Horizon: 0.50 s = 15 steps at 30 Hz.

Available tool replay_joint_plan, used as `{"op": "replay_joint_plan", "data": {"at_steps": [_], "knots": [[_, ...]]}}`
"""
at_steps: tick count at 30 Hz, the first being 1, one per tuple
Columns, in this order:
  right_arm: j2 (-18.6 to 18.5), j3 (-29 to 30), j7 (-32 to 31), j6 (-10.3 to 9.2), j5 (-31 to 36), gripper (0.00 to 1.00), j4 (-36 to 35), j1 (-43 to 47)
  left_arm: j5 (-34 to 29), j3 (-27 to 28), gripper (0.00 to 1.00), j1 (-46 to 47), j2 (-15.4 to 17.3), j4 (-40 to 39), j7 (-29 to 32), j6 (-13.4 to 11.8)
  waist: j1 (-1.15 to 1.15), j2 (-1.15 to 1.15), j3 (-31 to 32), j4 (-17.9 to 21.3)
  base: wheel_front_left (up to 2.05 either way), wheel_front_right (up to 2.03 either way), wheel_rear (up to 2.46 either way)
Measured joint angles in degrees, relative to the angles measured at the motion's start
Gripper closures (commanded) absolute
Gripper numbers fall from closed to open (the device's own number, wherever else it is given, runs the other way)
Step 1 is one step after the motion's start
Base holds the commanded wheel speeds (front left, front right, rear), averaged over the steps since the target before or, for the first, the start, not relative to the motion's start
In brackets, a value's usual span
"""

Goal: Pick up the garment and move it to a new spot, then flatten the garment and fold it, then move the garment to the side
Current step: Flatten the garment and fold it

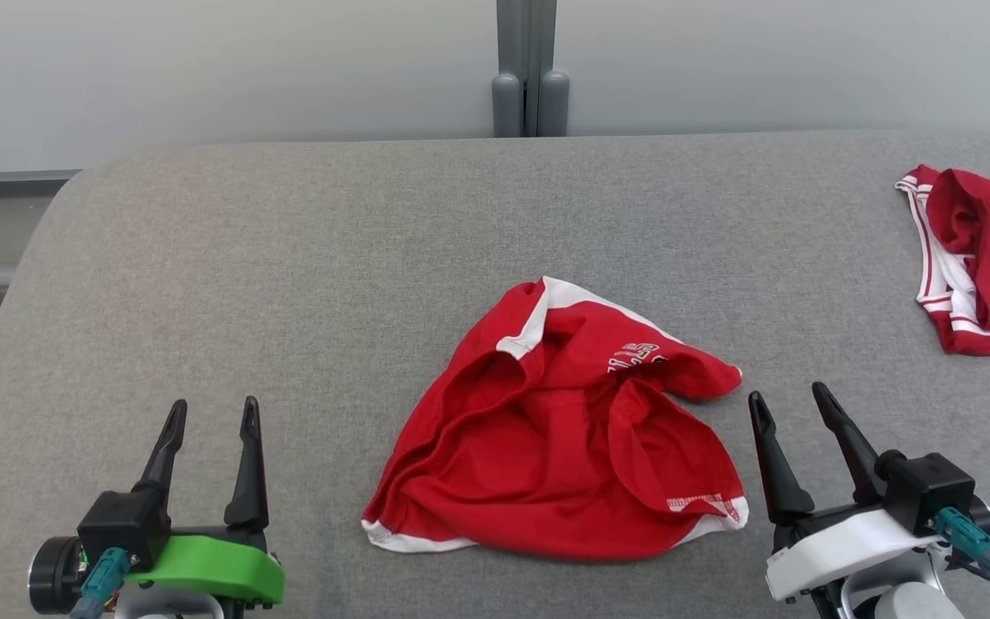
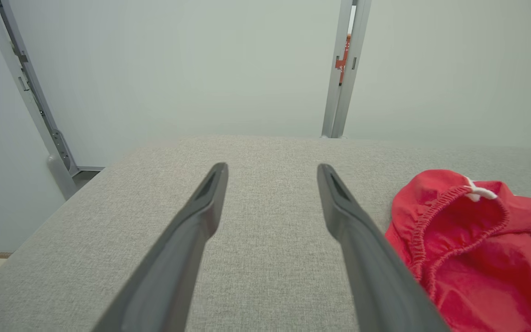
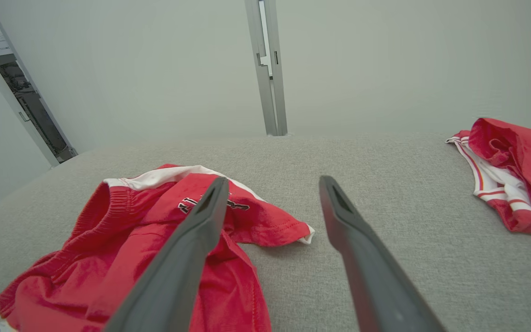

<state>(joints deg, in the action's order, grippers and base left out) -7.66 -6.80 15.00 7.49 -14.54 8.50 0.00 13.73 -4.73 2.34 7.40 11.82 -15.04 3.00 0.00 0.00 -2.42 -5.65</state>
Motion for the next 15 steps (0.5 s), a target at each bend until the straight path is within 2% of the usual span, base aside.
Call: {"op": "replay_joint_plan", "data": {"at_steps": [6, 15], "knots": [[-0.89, -3.49, -0.01, 0.00, -0.60, 0.00, 2.75, -0.31, -1.20, 1.62, 0.00, -0.62, -1.26, -0.08, 0.00, 1.04, 0.00, 0.00, 0.02, -0.32, 0.00, 0.00, 0.00], [-1.48, -15.02, -4.67, 0.00, -1.62, 0.00, 9.83, -7.60, -2.78, 1.70, 0.00, -0.28, -3.07, 0.80, 0.00, 2.46, 0.00, 0.00, -0.78, -1.35, 0.00, 0.00, 0.00]]}}
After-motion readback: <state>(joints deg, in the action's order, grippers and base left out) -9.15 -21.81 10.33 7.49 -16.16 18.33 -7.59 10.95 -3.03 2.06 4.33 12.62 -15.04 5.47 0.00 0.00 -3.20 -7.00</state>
